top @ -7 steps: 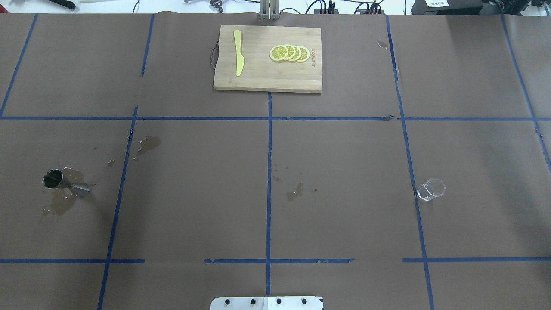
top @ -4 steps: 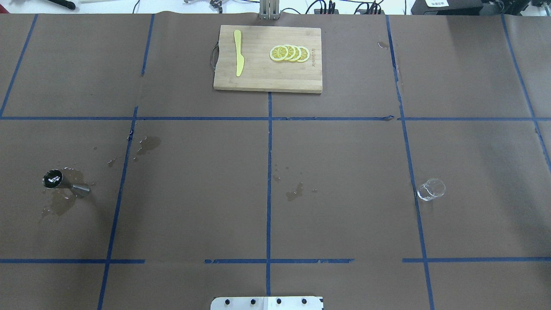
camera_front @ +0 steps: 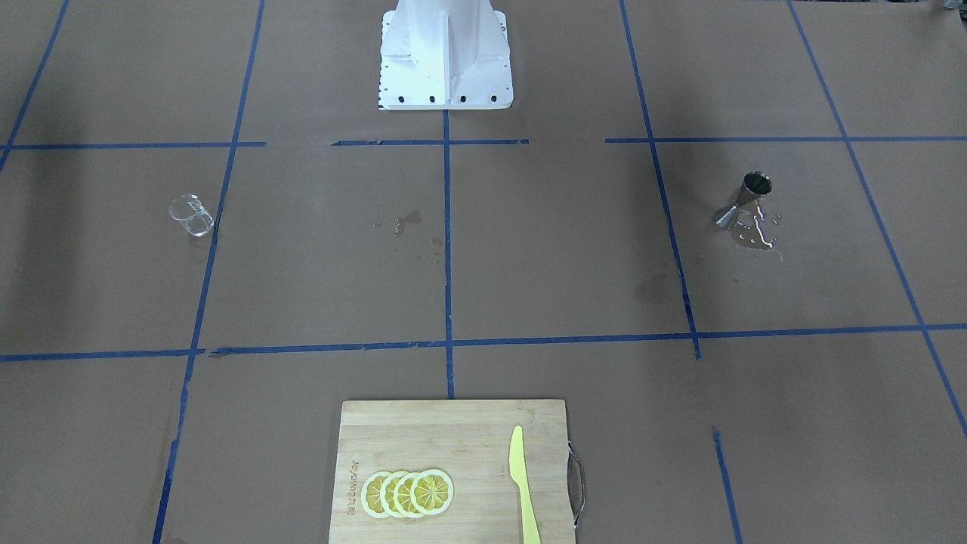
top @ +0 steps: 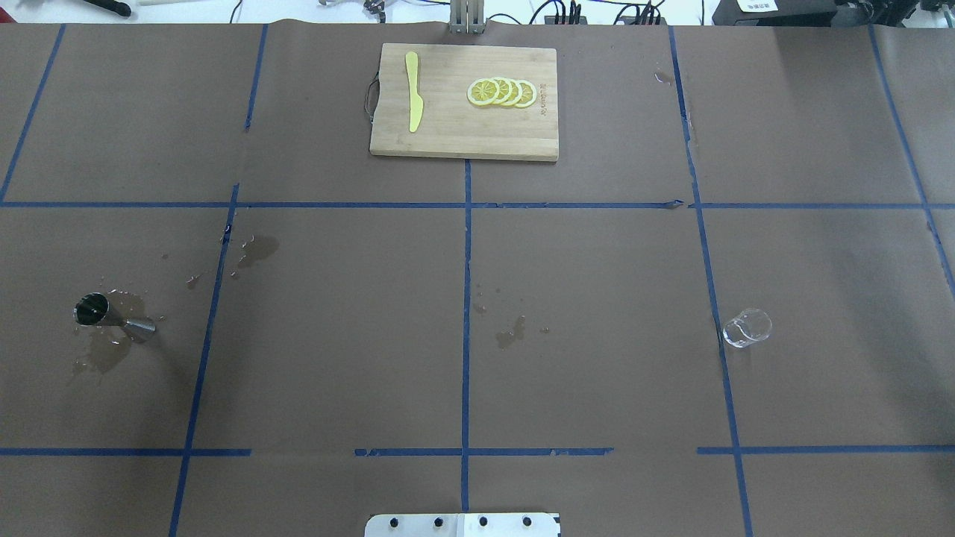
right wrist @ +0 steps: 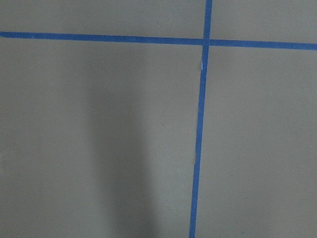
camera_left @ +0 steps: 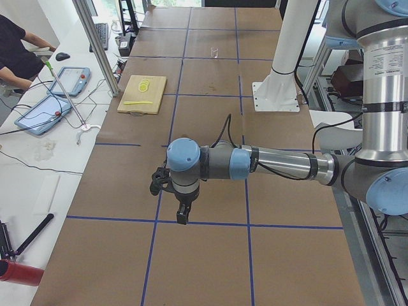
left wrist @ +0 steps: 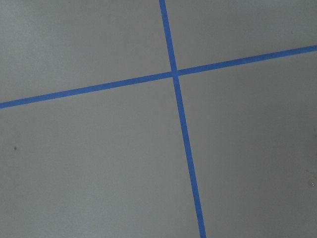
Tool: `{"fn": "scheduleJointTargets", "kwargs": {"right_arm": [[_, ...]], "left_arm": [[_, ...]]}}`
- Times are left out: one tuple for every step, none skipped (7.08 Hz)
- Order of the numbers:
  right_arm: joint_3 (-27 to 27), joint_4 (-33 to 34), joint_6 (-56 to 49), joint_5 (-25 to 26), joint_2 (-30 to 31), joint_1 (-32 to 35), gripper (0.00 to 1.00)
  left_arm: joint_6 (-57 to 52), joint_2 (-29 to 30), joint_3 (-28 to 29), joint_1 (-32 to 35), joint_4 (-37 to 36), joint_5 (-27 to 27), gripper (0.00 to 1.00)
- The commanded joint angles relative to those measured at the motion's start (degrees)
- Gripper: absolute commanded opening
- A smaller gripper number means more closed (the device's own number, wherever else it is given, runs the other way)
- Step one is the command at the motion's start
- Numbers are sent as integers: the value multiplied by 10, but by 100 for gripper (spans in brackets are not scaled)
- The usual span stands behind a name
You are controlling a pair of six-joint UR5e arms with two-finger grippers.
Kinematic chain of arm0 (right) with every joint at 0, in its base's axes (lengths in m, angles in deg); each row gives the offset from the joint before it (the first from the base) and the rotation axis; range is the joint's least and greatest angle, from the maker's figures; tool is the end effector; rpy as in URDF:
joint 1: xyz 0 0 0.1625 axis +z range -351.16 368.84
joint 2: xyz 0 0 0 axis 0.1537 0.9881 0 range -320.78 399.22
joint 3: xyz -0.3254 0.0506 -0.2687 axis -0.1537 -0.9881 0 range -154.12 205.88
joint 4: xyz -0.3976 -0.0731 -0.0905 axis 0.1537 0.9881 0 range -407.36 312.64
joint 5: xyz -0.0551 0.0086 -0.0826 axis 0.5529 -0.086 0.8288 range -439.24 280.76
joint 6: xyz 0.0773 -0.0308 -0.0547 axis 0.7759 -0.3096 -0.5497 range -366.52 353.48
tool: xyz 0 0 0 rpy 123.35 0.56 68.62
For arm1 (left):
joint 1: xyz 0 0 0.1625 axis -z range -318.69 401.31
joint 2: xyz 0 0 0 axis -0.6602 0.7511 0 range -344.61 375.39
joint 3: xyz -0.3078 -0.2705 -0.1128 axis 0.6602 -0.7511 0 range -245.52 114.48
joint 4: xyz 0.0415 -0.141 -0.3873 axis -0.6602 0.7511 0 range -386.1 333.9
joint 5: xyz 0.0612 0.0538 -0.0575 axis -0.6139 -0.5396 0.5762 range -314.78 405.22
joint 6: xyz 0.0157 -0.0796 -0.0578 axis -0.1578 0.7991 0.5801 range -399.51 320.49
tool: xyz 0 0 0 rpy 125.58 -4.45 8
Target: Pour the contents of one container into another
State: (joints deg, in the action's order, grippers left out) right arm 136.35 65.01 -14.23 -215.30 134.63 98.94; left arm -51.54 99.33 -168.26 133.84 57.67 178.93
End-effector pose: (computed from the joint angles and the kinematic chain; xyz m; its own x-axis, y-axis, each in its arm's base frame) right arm 0.0624 -0.4285 0.5650 0.6878 -0.0412 0.7248 0.0915 0.9953 -0.0302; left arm -0.0840 -0.4417 0.6108 0.7156 0.1822 -0.6743 -0.1075 0.9826 0.1515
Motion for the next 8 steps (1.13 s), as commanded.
{"fn": "scheduleJointTargets", "kwargs": {"right_arm": [[-2, 0, 2, -1, -1, 0, 100], [-5, 0, -2, 1, -1, -2, 100], [-7, 0, -5, 3, -1, -2, 100], [-8, -1, -14, 4, -4, -6, 100], [-24, -7, -18, 4, -18, -19, 100], [-52, -52, -22, 4, -18, -20, 100], [-88, -125, -13, 2, -25, -30, 100], [-83, -136, -6, -1, -25, -33, 100]], "left_arm": [[-2, 2, -4, -4, -2, -3, 100], [-3, 2, 0, -8, -1, -6, 100], [-2, 15, 0, -17, -3, -13, 100], [-3, 22, 1, -23, -5, -24, 100], [-3, 24, 2, -24, -3, -24, 100], [-3, 24, 16, -24, -3, -24, 100], [-2, 24, 23, -24, -1, -23, 100], [0, 24, 24, -24, -2, -23, 100]]}}
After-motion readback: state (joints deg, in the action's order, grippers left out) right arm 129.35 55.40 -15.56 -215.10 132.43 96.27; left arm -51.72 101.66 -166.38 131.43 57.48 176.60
